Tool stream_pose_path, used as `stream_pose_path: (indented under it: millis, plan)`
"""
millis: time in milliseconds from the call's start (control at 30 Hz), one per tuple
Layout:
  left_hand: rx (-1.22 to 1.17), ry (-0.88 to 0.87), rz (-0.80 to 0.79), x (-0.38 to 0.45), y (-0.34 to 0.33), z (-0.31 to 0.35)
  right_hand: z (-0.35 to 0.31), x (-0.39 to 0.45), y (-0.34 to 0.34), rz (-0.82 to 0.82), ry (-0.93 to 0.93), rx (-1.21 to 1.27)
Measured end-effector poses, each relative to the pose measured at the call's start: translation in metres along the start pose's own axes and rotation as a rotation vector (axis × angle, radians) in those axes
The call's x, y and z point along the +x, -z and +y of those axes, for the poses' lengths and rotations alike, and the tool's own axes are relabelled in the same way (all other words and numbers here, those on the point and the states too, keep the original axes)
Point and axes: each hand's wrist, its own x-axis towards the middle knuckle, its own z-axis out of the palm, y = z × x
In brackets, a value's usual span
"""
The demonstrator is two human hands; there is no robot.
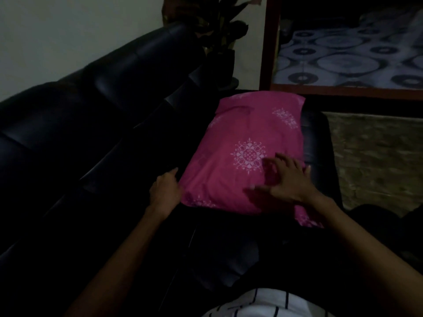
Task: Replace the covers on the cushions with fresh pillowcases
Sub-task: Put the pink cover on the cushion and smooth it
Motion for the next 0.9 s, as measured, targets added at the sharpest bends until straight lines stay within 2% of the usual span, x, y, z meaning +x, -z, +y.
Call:
stream_pose_path:
  millis: [100, 200, 333, 433, 533, 633, 767, 833, 900]
  plan:
    - [-0.259, -0.031, -0.087, 0.029, -0.021, 0.031, -0.004, 0.025, 0.003, 0.031, -0.061, 0.098]
    - [-0.217, 0.077, -0.18, 0.04, -0.061, 0.041, 0.003, 0.026, -0.015, 0.041, -0.128, 0.121]
    - [-0.233, 0.181, -0.166, 0.026, -0.088, 0.029, 0.015, 0.001, -0.039, 0.059, -0.363, 0.347]
    - [-0.362, 0.342, -0.173, 0.025, -0.082, 0.022, 0.012, -0.004, -0.039, 0.015, -0.372, 0.422]
    - [-0.408, 0.335, -0.119, 0.025, -0.071, 0.011, 0.01, -0.008, -0.034, -0.033, -0.4, 0.421]
    - [-0.314, 0.283, -0.139, 0.021, -0.054, -0.005, 0.0, -0.023, -0.036, -0.099, -0.423, 0.476]
    - [-0.038, 0.278, -0.244, 0.027, -0.031, -0.018, -0.021, -0.037, -0.04, -0.24, -0.413, 0.439]
    - [0.036, 0.274, -0.263, 0.029, -0.021, -0.002, -0.022, -0.029, -0.028, -0.228, -0.398, 0.413]
    - [0.067, 0.213, -0.183, 0.034, -0.018, 0.028, -0.023, -0.011, -0.008, -0.159, -0.343, 0.373]
